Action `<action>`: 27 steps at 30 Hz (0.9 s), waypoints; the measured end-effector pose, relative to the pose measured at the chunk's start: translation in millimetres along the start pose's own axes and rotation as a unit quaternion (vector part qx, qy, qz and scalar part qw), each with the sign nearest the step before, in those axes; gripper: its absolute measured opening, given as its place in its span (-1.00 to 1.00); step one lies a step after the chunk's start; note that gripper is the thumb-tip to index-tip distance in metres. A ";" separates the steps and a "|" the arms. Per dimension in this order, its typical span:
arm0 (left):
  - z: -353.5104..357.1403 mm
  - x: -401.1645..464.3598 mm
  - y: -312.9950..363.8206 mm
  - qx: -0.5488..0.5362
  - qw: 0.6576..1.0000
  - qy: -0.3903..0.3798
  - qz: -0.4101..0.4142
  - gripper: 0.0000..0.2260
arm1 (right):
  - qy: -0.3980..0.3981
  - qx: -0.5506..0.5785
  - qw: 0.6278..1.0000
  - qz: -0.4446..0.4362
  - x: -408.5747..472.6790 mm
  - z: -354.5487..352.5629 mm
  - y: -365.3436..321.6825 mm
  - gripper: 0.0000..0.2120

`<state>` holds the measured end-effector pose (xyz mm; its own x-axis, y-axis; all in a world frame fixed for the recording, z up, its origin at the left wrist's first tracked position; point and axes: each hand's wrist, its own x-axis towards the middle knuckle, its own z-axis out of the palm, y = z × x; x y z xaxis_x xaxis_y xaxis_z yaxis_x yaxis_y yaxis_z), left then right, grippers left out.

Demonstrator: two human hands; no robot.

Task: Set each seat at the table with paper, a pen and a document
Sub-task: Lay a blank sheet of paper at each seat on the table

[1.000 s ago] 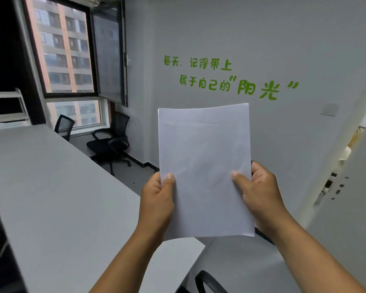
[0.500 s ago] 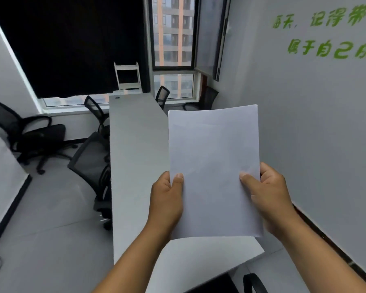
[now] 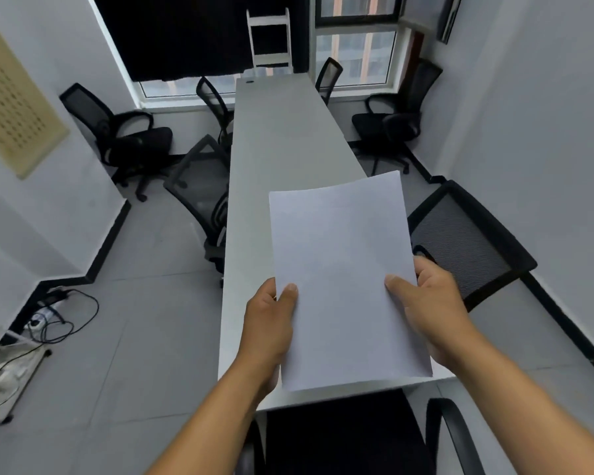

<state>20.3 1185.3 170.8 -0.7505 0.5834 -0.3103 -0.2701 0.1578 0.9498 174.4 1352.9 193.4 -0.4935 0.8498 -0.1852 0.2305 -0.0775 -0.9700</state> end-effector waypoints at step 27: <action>-23.7 30.6 -142.3 -0.034 0.983 0.082 -0.158 -0.68 | -0.031 -0.080 0.992 0.092 43.6 33.2 159.2 -0.81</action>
<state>21.4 1161.8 25.3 -0.7078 0.3770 -0.5974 -0.5410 0.2545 0.8016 161.8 1360.3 25.6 -0.4798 0.7954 -0.3704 0.4490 -0.1401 -0.8825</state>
